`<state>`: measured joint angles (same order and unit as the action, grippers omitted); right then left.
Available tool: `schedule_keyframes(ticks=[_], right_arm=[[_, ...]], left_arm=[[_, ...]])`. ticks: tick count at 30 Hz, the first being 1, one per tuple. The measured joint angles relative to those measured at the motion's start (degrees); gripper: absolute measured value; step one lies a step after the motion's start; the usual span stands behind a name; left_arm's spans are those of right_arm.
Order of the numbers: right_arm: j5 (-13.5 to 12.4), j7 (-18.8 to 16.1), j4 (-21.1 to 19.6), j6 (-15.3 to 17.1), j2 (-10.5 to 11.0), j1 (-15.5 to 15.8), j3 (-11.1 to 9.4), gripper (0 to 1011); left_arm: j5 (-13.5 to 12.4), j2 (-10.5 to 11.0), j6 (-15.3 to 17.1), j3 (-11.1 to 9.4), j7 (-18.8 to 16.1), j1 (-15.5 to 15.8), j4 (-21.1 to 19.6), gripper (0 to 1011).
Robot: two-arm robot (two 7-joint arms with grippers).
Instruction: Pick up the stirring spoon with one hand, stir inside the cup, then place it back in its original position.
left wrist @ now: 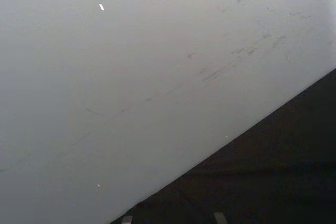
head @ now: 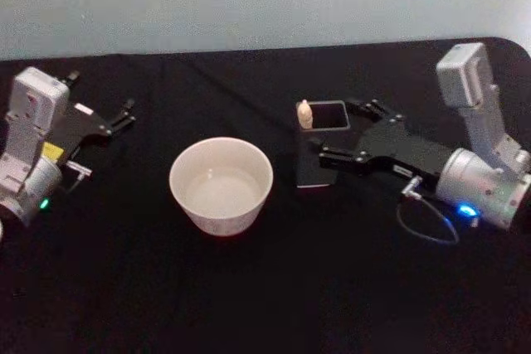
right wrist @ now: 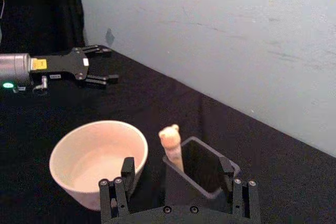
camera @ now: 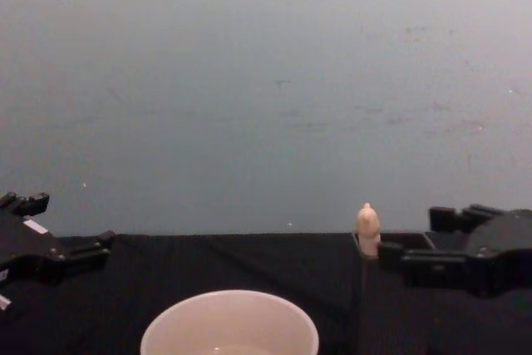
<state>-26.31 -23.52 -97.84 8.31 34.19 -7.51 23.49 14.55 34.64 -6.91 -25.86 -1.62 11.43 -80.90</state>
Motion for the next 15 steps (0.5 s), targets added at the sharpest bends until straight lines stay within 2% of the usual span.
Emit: schedule_keyframes(ticks=[9,15], right_arm=[[3.4,-0.3,4.1,-0.1,-4.1,-3.3,2.0,1000],[5.2,0.0,6.2,-0.5,-6.1,-4.6,2.4,1000]], left_arm=[[0.0,0.0,0.0,0.0,0.0,0.0,0.0,1001],[0.0,0.0,0.0,0.0,0.0,0.0,0.0,1001]])
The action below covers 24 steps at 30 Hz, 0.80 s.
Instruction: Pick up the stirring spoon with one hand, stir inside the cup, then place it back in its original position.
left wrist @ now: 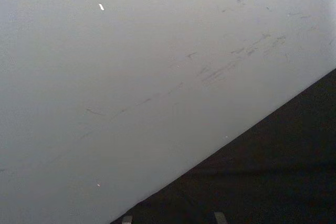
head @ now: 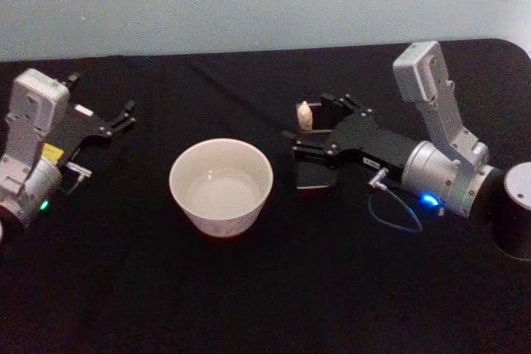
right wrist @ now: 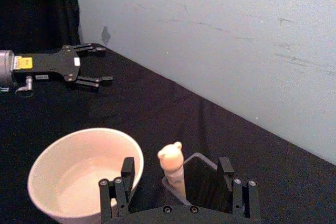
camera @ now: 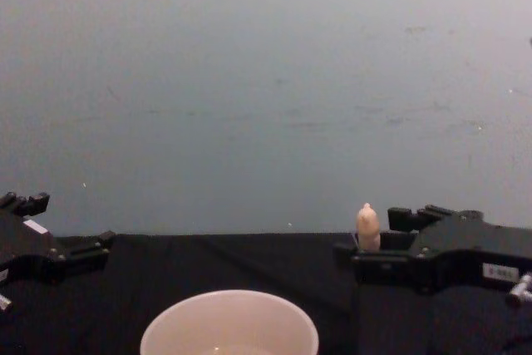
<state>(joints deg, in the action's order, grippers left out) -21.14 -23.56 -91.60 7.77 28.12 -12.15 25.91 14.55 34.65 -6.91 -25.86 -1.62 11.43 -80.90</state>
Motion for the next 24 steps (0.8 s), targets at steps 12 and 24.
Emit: schedule_keyframes(ticks=[12,24], right_arm=[[2.2,0.0,2.1,-0.5,-2.4,-1.2,0.0,1000],[3.1,-0.1,2.0,-0.4,-2.7,-0.9,-0.2,1000]], left_arm=[[0.0,0.0,0.0,0.0,0.0,0.0,0.0,1001],[0.0,0.0,0.0,0.0,0.0,0.0,0.0,1001]])
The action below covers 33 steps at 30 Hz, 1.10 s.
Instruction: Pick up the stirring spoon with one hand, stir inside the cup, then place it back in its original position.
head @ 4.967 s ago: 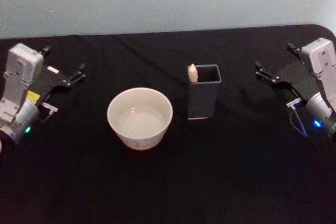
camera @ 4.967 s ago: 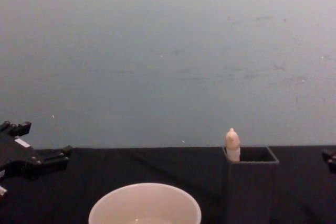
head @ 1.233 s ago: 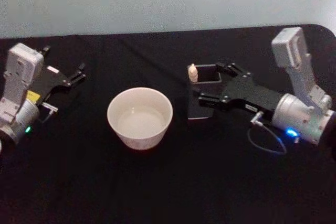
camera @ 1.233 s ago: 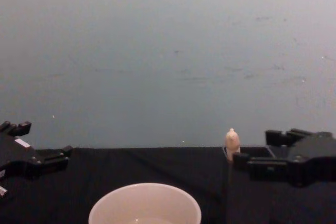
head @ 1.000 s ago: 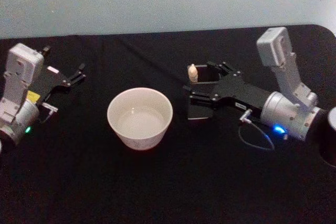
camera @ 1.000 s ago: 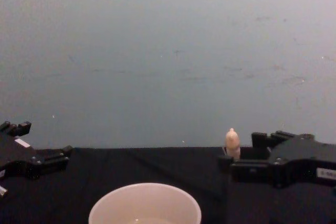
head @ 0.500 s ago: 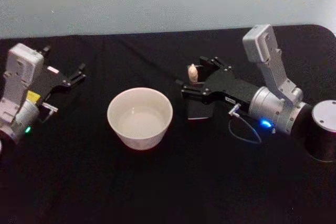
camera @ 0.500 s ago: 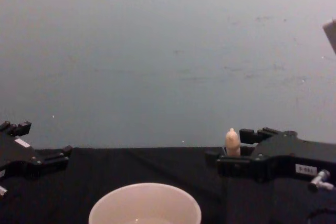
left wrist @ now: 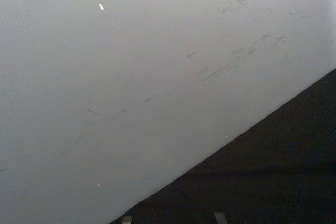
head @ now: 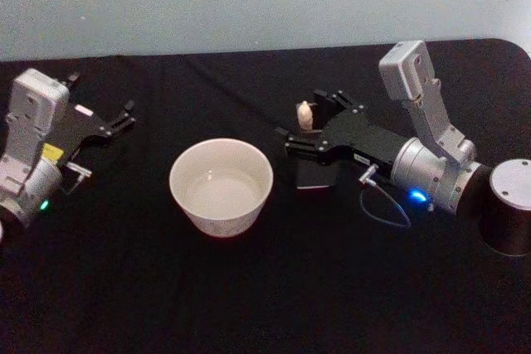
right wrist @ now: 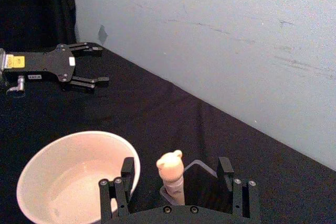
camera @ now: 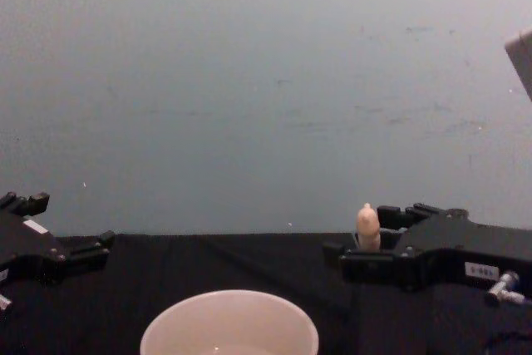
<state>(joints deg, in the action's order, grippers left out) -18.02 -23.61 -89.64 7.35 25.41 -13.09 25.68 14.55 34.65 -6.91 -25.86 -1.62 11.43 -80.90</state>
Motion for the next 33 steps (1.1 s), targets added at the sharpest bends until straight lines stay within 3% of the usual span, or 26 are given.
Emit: schedule_keyframes(ticks=[5,15,16,22,24,33], right_arm=[[0.0,0.0,0.0,0.0,0.0,0.0,0.0,1000],[-0.2,0.0,-0.1,0.1,0.1,0.0,0.0,787],[-0.2,0.0,-0.1,0.1,0.1,0.0,0.0,719],[-0.2,0.0,-0.1,0.1,0.1,0.0,0.0,564],[-0.2,0.0,-0.1,0.1,0.1,0.0,0.0,459],[-0.3,0.0,-0.1,0.1,0.1,0.0,0.0,204]], left_arm=[[0.0,0.0,0.0,0.0,0.0,0.0,0.0,1001],[0.0,0.0,0.0,0.0,0.0,0.0,0.0,1001],[0.0,0.0,0.0,0.0,0.0,0.0,0.0,1001],[0.0,0.0,0.0,0.0,0.0,0.0,0.0,1001],[0.0,0.0,0.0,0.0,0.0,0.0,0.0,1001],[0.0,0.0,0.0,0.0,0.0,0.0,0.0,1001]])
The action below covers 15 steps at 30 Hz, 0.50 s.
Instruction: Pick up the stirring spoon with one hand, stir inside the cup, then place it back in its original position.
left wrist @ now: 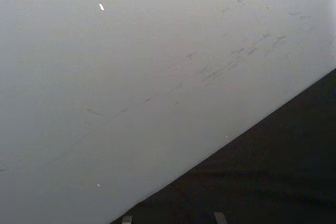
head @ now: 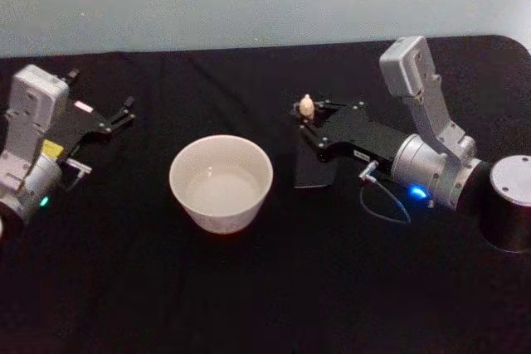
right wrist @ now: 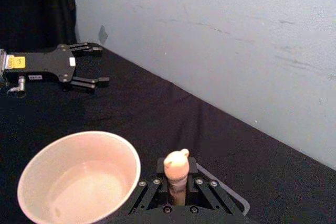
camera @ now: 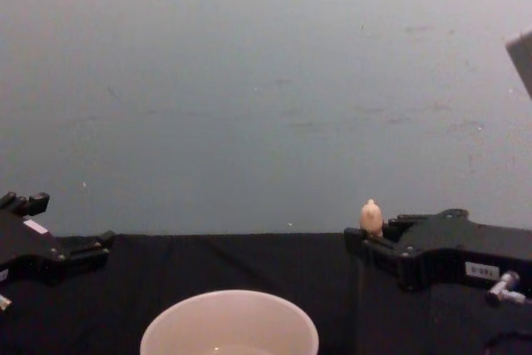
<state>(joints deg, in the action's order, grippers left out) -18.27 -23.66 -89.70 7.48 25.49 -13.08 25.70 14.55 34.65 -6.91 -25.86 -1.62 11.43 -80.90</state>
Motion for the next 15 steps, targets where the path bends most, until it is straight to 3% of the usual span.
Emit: schedule_keyframes(ticks=[15], right_arm=[[0.4,0.1,0.1,-0.8,-0.3,0.0,-0.7,195]], left_arm=[[0.0,0.0,0.0,0.0,0.0,0.0,0.0,1001]])
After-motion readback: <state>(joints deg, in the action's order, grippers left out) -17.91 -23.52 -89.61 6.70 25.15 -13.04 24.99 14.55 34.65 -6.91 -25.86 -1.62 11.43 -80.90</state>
